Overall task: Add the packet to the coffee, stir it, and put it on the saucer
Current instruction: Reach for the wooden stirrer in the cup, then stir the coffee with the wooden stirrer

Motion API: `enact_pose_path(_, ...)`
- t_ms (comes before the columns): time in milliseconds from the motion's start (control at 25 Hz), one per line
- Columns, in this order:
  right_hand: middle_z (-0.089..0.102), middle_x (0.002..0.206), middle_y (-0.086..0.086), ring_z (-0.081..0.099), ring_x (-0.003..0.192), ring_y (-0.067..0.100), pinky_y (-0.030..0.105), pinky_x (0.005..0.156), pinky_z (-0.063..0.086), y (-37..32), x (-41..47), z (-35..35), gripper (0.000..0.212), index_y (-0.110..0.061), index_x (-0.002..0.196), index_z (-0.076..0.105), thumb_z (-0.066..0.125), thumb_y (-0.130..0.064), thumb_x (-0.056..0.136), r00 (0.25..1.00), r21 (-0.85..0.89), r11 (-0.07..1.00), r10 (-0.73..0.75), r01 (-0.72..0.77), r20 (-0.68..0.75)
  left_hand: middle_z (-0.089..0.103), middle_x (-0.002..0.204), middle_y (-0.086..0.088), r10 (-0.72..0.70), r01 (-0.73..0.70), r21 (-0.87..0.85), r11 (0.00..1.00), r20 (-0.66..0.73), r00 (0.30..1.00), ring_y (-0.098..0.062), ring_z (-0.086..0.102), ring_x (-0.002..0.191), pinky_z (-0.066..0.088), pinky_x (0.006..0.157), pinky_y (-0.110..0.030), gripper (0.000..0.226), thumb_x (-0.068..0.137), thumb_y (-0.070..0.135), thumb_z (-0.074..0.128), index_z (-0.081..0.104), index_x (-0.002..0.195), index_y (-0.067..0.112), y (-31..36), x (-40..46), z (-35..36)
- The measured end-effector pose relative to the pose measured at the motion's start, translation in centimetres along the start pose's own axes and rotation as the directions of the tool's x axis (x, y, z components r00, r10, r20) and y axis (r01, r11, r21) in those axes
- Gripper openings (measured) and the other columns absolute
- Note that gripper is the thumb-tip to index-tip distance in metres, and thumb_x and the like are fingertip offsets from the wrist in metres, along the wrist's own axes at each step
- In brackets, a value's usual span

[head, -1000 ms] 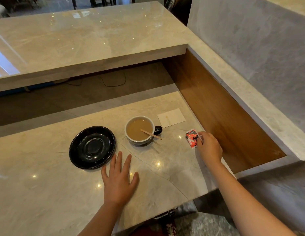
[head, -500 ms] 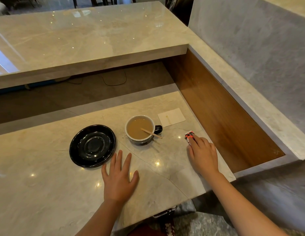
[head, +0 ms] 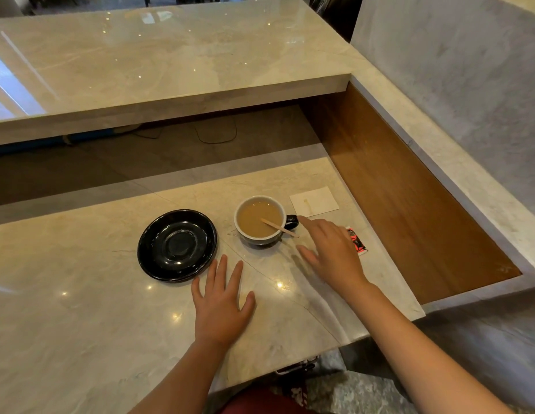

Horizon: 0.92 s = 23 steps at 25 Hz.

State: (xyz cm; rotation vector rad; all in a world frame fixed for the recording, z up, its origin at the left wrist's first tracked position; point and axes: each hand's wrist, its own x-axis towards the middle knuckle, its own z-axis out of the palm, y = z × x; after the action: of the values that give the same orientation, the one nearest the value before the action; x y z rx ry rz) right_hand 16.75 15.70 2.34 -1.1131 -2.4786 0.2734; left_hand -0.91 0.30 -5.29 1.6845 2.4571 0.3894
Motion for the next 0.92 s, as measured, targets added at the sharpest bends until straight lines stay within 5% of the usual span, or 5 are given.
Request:
enact_pose_path(200, 0.069, 0.072, 0.005, 0.064, 0.067, 0.027, 0.036, 0.068, 0.043, -2.2, 2.4, 1.2, 0.015, -0.011, 0.093, 0.064, 0.066, -0.010, 0.079, 0.999, 0.116, 0.993, 0.013, -0.008, -0.044, 0.017, 0.155, -0.007, -0.018, 0.018, 0.017, 1.000, 0.004, 1.000, -0.020, 0.002, 0.141, -0.007, 0.109, -0.049, 0.065, 0.086, 0.057, 0.031, 0.028, 0.144, 0.028, 0.1, 0.1, -0.1)
enact_pose_path(480, 0.073, 0.090, 0.008, 0.064, 0.081, 0.018, 0.028, 0.072, 0.052, -4.4, 6.2, 0.7, 0.012, -0.009, 0.092, 0.070, 0.063, -0.014, 0.084, 0.935, 0.566, 0.774, 0.355, -0.284, -0.016, 0.012, 0.155, -0.005, -0.022, 0.022, 0.016, 1.000, 0.013, 1.000, -0.019, -0.002, 0.141, -0.011, 0.109, -0.046, 0.064, 0.087, 0.058, 0.029, 0.023, 0.145, 0.031, 0.0, 0.1, 0.0)
enact_pose_path(760, 0.074, 0.085, 0.015, 0.067, 0.077, 0.030, 0.040, 0.069, 0.055, -1.4, 7.0, -0.3, 0.015, -0.006, 0.093, 0.069, 0.056, -0.012, 0.088, 0.996, 0.359, 0.930, 0.087, -0.075, -0.017, 0.014, 0.155, -0.006, -0.016, 0.015, 0.011, 1.000, 0.012, 1.000, -0.019, -0.001, 0.141, -0.007, 0.110, -0.047, 0.063, 0.087, 0.055, 0.032, 0.025, 0.144, 0.030, -0.1, 0.1, 0.2)
enact_pose_path(920, 0.074, 0.079, 0.014, 0.066, 0.070, 0.028, 0.035, 0.064, 0.053, -0.5, 5.4, -1.4, 0.013, -0.005, 0.090, 0.069, 0.057, -0.009, 0.088, 1.000, 0.278, 0.960, 0.001, -0.004, 0.009, 0.015, 0.155, -0.006, -0.016, 0.016, 0.007, 1.000, 0.011, 1.000, -0.020, -0.001, 0.141, -0.006, 0.109, -0.049, 0.063, 0.087, 0.055, 0.032, 0.025, 0.144, 0.029, -0.1, 0.1, 0.2)
